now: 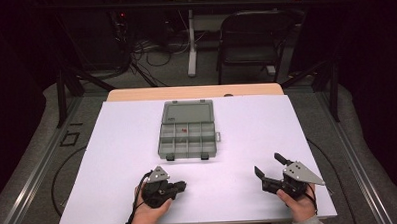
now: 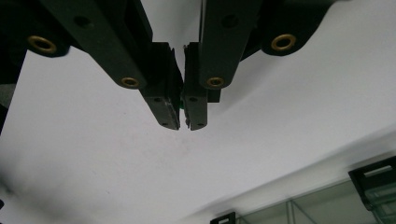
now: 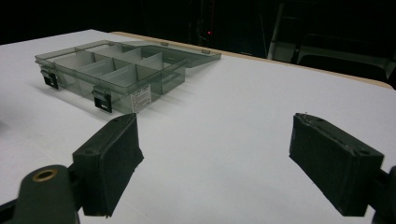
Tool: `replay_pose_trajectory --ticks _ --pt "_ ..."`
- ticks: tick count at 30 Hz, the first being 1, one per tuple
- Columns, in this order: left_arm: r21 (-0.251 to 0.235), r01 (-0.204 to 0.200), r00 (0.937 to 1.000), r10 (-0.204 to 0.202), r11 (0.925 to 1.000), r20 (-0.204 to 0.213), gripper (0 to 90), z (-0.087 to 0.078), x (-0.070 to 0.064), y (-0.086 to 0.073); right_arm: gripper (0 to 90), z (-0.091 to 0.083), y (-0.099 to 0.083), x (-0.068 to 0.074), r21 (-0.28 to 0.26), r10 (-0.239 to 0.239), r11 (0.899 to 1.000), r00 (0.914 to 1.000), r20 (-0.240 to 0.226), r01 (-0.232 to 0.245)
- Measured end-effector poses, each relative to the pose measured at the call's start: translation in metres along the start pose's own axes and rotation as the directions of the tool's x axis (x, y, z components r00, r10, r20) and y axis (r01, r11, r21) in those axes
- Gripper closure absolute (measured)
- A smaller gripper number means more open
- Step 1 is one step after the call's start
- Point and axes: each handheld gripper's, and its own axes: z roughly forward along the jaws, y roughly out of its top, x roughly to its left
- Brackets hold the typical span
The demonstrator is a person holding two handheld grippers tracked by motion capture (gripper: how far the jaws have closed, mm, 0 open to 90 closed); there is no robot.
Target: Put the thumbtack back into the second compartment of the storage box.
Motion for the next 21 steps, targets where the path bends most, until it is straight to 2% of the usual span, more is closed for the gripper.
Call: replay_pose_trajectory --ticks 9,16,21 --pt "-0.070 0.028 0.9993 -0.029 0.9971 -0.023 85.1 -0.012 0.010 0.014 15.7 0.000 0.000 0.000 0.003 0.001 1.000 1.0000 0.000 -0.001" --pt "-0.128 0.045 0.9978 -0.050 0.9907 -0.043 85.1 -0.019 0.022 0.034 15.7 0.001 0.000 0.001 0.010 -0.002 1.000 1.0000 0.001 0.002" --pt "-0.146 0.045 0.9967 -0.054 0.9882 -0.060 85.1 -0.018 0.029 0.047 15.7 0.001 -0.001 0.001 0.007 0.005 1.000 1.0000 0.003 -0.005"
